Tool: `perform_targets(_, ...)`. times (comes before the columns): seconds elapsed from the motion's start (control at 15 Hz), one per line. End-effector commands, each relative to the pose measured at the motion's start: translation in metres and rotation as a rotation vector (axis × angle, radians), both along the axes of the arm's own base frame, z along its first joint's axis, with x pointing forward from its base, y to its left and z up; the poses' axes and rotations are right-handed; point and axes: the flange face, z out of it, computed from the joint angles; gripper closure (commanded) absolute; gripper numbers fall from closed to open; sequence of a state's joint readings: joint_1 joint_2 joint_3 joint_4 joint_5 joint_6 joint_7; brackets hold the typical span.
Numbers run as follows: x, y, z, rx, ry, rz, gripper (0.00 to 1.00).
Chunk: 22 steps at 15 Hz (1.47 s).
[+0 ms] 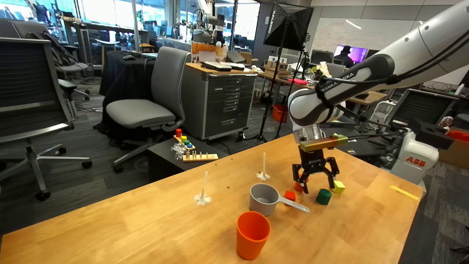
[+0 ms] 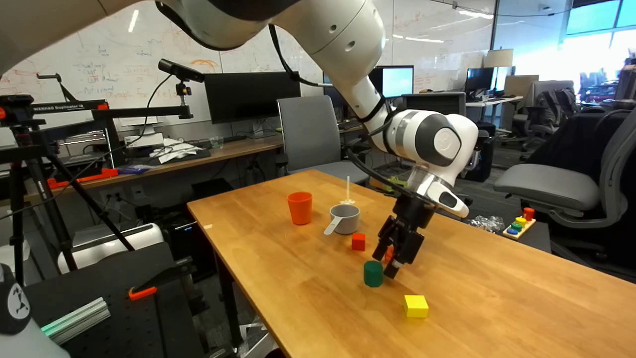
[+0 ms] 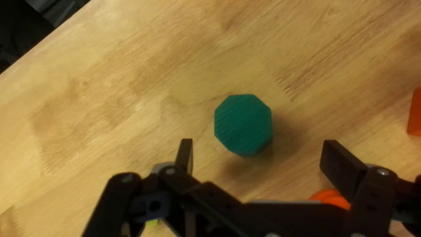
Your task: Remove the orange cup from the grey cup, then put the green, yellow, and orange blocks inside the grey cup
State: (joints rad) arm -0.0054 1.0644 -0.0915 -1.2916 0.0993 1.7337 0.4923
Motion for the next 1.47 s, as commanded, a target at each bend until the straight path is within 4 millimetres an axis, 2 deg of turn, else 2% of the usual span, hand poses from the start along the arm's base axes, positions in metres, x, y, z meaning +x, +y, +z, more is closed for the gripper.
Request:
perform_targets(0.0, 0.000, 0.003, 0.006, 0.041, 0.008, -0.011, 0.00)
perform_targets(0.93, -0.012, 0.004, -0.004, 0.053, 0.035, -0.033, 0.00)
perform_targets(1.0, -0.012, 0.004, -0.004, 0.054, 0.035, -0.033, 0.25)
perform_targets(1.07, -0.012, 0.004, -0.004, 0.054, 0.033, -0.035, 0.26)
perform_targets(1.13, -0.012, 0.003, -0.004, 0.056, 0.033, -0.037, 0.32)
perform_targets(1.4, -0.012, 0.001, -0.002, 0.068, 0.029, -0.053, 0.65)
